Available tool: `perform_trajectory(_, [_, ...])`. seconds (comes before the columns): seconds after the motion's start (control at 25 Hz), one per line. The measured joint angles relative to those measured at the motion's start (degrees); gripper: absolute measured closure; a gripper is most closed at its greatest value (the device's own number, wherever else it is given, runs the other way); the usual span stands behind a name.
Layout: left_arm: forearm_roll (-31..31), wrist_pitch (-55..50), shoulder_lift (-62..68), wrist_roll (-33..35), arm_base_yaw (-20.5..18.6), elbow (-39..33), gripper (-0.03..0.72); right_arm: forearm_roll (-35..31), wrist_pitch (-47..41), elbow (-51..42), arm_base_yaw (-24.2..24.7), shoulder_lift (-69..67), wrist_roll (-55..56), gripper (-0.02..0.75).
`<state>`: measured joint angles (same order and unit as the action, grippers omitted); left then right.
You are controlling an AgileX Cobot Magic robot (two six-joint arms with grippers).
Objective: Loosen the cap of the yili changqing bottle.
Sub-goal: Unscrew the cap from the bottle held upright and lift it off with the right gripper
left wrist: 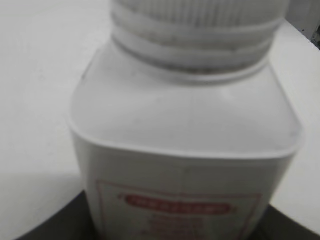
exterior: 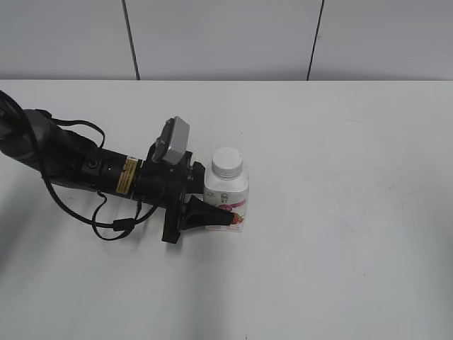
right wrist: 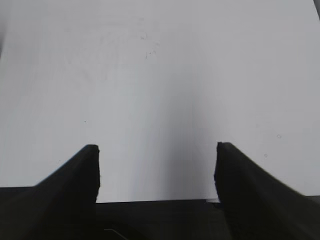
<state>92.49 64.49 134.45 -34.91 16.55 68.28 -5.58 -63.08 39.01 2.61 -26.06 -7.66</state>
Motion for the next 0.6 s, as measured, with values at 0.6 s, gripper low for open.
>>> perform_trajectory(0.6, [0.00,0.16,0.00,0.00,0.00,0.00,0.321,-9.79,-6.19,30.89,0.00,-48.77,9.82,0.195])
